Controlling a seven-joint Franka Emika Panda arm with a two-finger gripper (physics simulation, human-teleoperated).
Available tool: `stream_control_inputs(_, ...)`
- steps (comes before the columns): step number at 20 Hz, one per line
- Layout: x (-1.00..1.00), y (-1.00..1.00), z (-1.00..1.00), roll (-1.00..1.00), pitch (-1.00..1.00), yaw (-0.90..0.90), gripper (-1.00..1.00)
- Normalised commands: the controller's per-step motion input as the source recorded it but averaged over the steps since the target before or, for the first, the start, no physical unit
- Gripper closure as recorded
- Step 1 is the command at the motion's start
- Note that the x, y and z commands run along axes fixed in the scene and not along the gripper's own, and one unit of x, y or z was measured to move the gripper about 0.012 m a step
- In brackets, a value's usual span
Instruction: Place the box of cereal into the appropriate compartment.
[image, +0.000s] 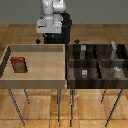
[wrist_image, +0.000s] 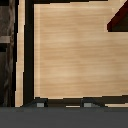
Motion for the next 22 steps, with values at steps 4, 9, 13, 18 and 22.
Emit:
stream_control_inputs(4, 0.00, 0.00, 0.00, 0.00, 0.00, 0.00, -1.00)
stream_control_inputs(9, 0.00, -0.60, 0.00, 0.00, 0.00, 0.00, -1.00)
stream_control_inputs(13, 0.00, -1.00, 0.00, 0.00, 0.00, 0.00, -1.00)
stream_control_inputs(18, 0.00, -1.00, 0.00, 0.00, 0.00, 0.00, -1.00)
stream_control_inputs(22, 0.00, -1.00, 0.00, 0.00, 0.00, 0.00, -1.00)
